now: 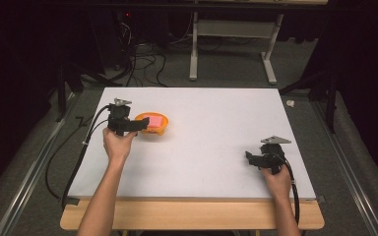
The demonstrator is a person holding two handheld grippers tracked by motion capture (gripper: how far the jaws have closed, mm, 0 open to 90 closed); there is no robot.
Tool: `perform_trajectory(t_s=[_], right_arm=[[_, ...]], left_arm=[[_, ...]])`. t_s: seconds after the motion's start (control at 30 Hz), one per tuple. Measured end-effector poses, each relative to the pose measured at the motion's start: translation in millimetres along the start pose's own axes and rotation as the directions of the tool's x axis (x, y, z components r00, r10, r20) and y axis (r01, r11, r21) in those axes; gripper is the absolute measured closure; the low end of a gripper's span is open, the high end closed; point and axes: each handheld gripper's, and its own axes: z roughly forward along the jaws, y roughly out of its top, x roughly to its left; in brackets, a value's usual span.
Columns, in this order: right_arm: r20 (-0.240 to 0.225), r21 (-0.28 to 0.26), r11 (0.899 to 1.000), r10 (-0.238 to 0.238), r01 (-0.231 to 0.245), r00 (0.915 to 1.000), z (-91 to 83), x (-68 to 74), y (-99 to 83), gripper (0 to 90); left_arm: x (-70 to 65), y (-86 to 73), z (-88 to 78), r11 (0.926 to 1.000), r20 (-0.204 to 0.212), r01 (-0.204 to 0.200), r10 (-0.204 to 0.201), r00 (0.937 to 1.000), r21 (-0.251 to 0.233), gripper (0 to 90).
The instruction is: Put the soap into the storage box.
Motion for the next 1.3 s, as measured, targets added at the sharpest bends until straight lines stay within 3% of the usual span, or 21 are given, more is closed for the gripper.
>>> perform_trajectory(t_s=[0.33,1.3], right_arm=[[0.0,0.0,1.0,0.0,0.0,1.0,0.0,0.0,0.0,22.5],[0.001,-0.001,1.0,0.0,0.0,1.0,0.0,0.3,0.0,22.5]], left_arm=[[10.3,-10.1,-22.9,0.9991,-0.002,0.015,-0.015,0.9999,-0.041,15.2],[21.4,-40.2,-58.8,0.9967,-0.014,0.029,-0.03,0.9995,-0.076,15.5]])
